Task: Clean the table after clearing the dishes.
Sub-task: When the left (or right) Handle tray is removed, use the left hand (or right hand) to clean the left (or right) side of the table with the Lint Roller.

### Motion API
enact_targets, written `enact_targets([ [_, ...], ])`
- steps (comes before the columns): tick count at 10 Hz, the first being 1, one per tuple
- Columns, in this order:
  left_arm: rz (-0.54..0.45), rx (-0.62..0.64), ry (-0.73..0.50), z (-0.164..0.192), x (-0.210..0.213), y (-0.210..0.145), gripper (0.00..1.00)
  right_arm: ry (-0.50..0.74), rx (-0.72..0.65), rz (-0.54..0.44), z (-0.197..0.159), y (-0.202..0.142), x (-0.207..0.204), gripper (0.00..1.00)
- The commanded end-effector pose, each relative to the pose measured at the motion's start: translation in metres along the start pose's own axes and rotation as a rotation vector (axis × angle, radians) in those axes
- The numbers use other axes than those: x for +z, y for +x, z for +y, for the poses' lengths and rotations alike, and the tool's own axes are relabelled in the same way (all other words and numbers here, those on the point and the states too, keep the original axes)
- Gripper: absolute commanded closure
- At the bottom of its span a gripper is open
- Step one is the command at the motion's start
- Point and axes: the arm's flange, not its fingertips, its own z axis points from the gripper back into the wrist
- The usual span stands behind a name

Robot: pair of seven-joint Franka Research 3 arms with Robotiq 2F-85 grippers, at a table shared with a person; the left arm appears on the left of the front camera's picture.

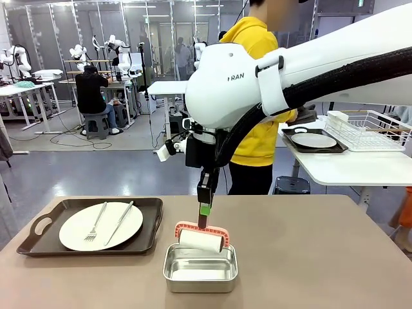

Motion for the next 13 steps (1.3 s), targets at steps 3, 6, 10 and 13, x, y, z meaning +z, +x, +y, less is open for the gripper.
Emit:
enact_targets([
  [3, 0.002, -0.004, -0.013, -0.002, 0.003, -0.001, 0.0, 0.102, -0.288, -0.264, -0.039, -0.058, 0.01, 0.78],
  [6, 0.002, -0.004, -0.013, -0.002, 0.003, -0.001, 0.0, 0.192, -0.456, -0.453, -0.068, -0.128, 0.007, 0.78],
  [10, 0.002, -0.004, -0.013, -0.002, 0.003, -0.001, 0.0, 0.419, -0.685, -0.697, -0.119, -0.227, -0.032, 0.78],
  [13, 0.002, -0.004, -0.013, -0.002, 0.003, -0.001, 0.0, 0.509, -0.902, -0.761, -0.168, -0.251, -0.066, 0.78],
])
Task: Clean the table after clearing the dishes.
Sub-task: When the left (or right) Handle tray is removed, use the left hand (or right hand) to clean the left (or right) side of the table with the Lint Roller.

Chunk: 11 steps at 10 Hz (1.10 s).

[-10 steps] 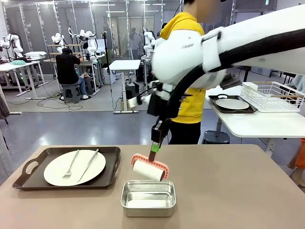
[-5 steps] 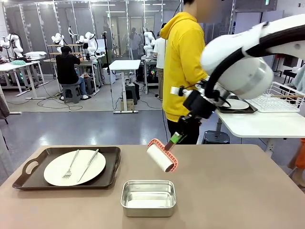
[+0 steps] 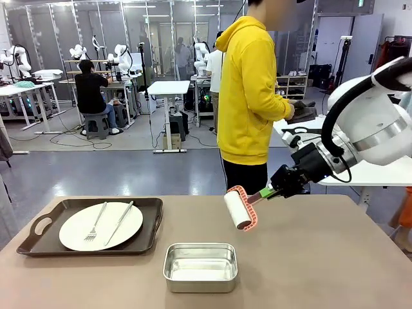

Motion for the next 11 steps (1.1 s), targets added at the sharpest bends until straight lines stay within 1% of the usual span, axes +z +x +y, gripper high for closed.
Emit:
enact_targets([
  [1, 0.001, -0.004, -0.013, -0.002, 0.003, -0.001, 0.0, 0.007, -0.128, -0.035, -0.022, 0.018, -0.009, 0.78],
  [2, 0.001, -0.004, -0.013, -0.002, 0.003, -0.001, 0.0, -0.03, -0.2, -0.029, -0.037, 0.019, -0.011, 0.78],
  [4, 0.001, -0.004, -0.013, -0.002, 0.003, -0.001, 0.0, -0.012, -0.313, -0.031, -0.056, 0.016, -0.016, 0.78],
  [5, 0.001, -0.004, -0.013, -0.002, 0.003, -0.001, 0.0, -0.023, -0.4, -0.039, -0.066, 0.014, -0.016, 0.78],
  [6, 0.001, -0.004, -0.013, -0.002, 0.003, -0.001, 0.0, -0.029, -0.408, 0.011, -0.062, 0.014, -0.02, 0.78],
  [7, 0.001, -0.004, -0.013, -0.002, 0.003, -0.001, 0.0, -0.025, -0.312, -0.017, -0.07, 0.007, -0.017, 0.78],
  [11, 0.001, -0.004, -0.013, -0.002, 0.003, -0.001, 0.0, -0.025, -0.312, -0.017, -0.07, 0.007, -0.017, 0.78],
])
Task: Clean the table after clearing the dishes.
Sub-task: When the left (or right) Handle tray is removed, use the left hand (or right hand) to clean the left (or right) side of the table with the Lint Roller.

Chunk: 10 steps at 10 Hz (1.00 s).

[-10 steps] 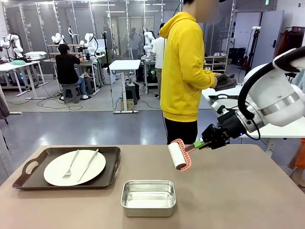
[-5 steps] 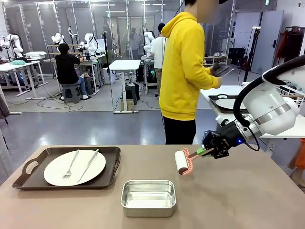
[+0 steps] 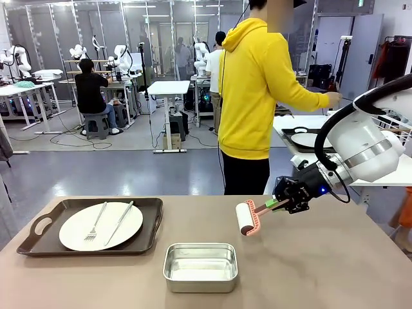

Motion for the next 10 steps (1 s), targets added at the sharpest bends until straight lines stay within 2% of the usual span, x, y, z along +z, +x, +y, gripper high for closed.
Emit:
enact_targets([
  [1, 0.001, -0.005, -0.013, -0.002, 0.003, -0.001, 0.0, 0.0, -0.004, 0.001, 0.0, 0.0, 0.0, 0.78],
  [2, 0.001, -0.005, -0.013, -0.002, 0.003, -0.001, 0.0, 0.069, -0.028, 0.036, -0.01, 0.007, -0.002, 0.78],
  [4, 0.001, -0.005, -0.013, -0.002, 0.003, -0.001, 0.0, 0.091, -0.064, 0.025, -0.019, 0.012, -0.008, 0.78],
  [7, 0.001, -0.005, -0.013, -0.002, 0.003, -0.001, 0.0, 0.077, -0.091, 0.003, -0.029, 0.013, -0.025, 0.78],
  [10, 0.001, -0.005, -0.013, -0.002, 0.003, -0.001, 0.0, 0.018, -0.064, -0.065, -0.043, 0.007, -0.043, 0.78],
])
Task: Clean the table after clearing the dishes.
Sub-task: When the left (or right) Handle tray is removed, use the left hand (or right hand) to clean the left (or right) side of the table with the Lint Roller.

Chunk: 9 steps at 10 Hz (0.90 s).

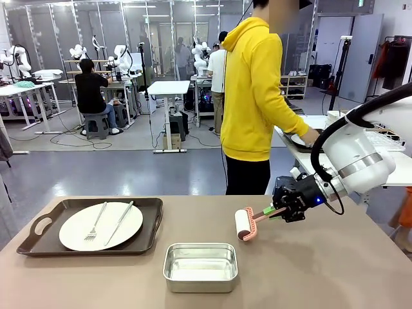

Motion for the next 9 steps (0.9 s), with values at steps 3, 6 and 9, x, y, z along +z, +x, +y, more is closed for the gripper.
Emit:
enact_targets([
  [3, 0.001, -0.005, -0.013, -0.002, 0.003, -0.001, 0.0, -0.064, 0.018, -0.07, -0.01, -0.012, -0.02, 0.78],
  [6, 0.001, -0.005, -0.013, -0.002, 0.003, -0.001, 0.0, -0.086, -0.053, -0.074, -0.026, -0.007, -0.004, 0.78],
  [9, 0.001, -0.005, -0.013, -0.002, 0.003, -0.001, 0.0, -0.113, -0.107, -0.105, -0.048, -0.004, 0.015, 0.78],
])
